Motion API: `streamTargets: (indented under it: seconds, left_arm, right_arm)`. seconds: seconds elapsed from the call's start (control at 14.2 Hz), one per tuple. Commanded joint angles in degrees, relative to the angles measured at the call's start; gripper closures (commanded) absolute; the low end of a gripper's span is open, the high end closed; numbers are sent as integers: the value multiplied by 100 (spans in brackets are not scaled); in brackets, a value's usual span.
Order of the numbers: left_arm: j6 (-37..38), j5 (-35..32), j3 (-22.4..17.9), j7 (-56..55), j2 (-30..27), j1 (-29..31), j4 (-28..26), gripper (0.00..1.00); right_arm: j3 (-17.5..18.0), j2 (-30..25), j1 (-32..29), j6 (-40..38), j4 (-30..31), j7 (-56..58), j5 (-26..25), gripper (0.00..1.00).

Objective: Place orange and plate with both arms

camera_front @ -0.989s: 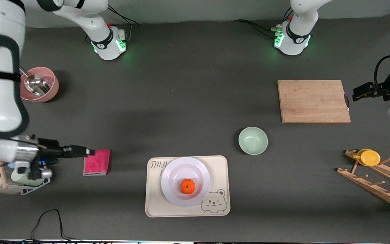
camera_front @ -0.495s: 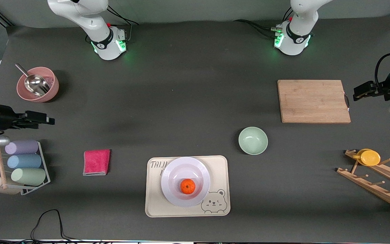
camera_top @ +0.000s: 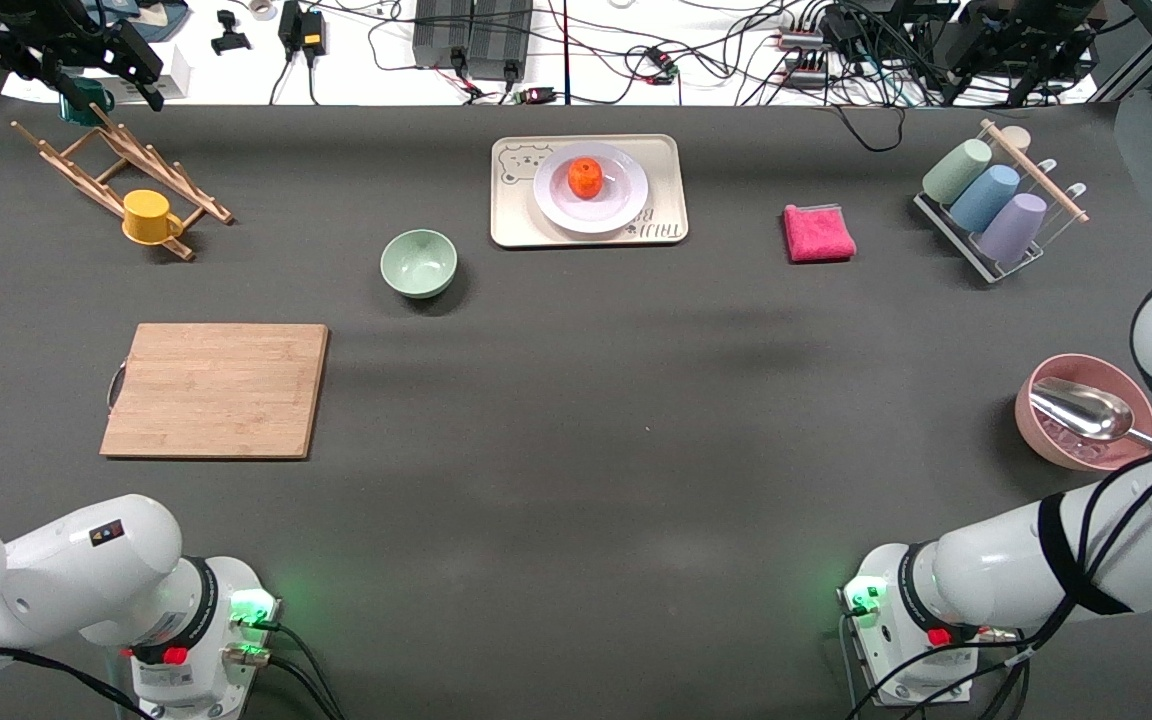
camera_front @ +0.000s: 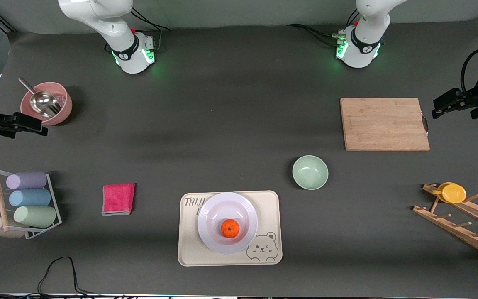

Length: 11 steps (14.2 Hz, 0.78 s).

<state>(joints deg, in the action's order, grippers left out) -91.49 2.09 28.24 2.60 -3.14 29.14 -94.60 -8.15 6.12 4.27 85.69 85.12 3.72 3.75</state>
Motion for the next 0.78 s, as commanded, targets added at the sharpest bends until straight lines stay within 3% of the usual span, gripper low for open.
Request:
streamTargets:
  seconds: [0.0, 0.71]
  left_arm:
    - [-80, 116, -11, 240, -152, 30, -7, 0]
    - [-71, 178, -3, 285, -37, 30, 161, 0]
  right_arm:
    - [68, -93, -49, 78, 162, -214, -199, 0]
    - [-125, -163, 4, 264, 181, -187, -489, 0]
